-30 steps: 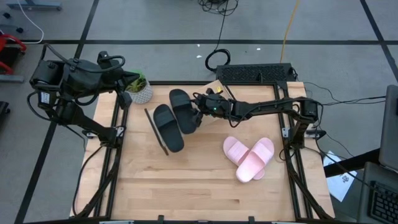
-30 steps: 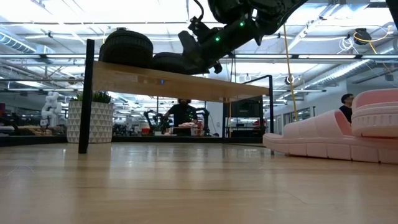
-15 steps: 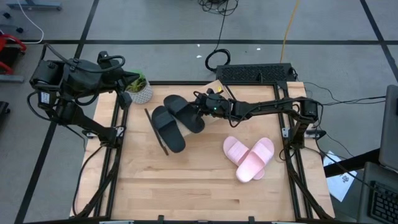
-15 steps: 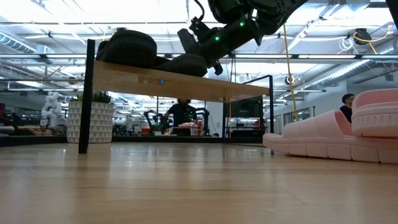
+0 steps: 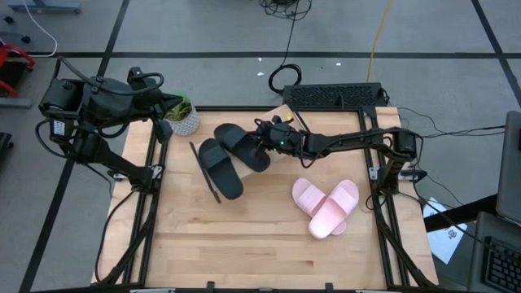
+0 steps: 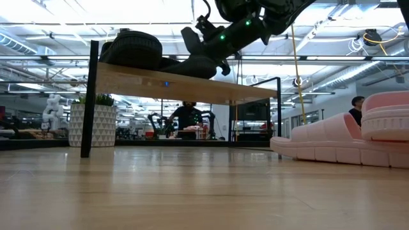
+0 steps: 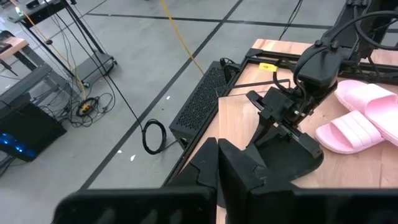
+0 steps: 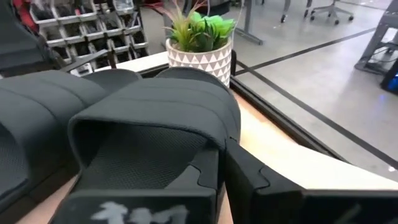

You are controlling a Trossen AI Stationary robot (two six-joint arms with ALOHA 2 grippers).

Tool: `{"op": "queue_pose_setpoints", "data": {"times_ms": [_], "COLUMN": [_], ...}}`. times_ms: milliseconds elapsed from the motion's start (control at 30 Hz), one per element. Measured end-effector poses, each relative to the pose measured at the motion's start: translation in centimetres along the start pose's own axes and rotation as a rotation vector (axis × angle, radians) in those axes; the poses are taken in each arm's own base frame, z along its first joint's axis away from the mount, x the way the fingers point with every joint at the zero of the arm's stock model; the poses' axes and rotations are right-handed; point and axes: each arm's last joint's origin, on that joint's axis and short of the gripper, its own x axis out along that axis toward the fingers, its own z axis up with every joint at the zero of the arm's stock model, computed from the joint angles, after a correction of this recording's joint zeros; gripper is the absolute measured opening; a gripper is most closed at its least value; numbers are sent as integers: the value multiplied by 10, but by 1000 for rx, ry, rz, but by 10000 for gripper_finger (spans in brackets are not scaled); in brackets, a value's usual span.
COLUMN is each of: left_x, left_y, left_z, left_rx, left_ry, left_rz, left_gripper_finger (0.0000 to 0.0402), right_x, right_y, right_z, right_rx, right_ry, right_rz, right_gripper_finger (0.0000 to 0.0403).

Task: Pick and place slides into the shelf
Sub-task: Adjust the black slide on the shelf

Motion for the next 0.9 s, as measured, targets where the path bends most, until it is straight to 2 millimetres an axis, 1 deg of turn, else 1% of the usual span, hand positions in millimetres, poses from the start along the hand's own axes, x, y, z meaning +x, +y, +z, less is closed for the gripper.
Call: {"op": "queue_pose_setpoints", "data": {"times_ms": [133,300,433,567,667,800,900], "left_x": [0,0,0,0,0,0,0], "left_y": [0,0,0,0,0,1,1], "left_z": [0,0,0,0,0,0,0], "left_rx": [1,6,18,18,17,17,18], "left_ry": [0,0,-2,-3,-3,-3,-3], "left_rz": [0,1,13,18,19,21,21], "left_gripper_finger": [20,8,3,15,20,14,4], "right_x": [-6,-18,-26,-29,-30,-32,-34], "right_y": [4,8,11,14,17,22,27], "right_z": [2,7,10,9,6,1,1], "right_rx": [-6,-20,28,82,141,169,191], "right_ry": [-3,11,8,2,18,51,44], "right_rz": [-23,-80,-118,-155,-152,-151,-138], "right_gripper_finger": [2,1,1,1,1,1,0]}}
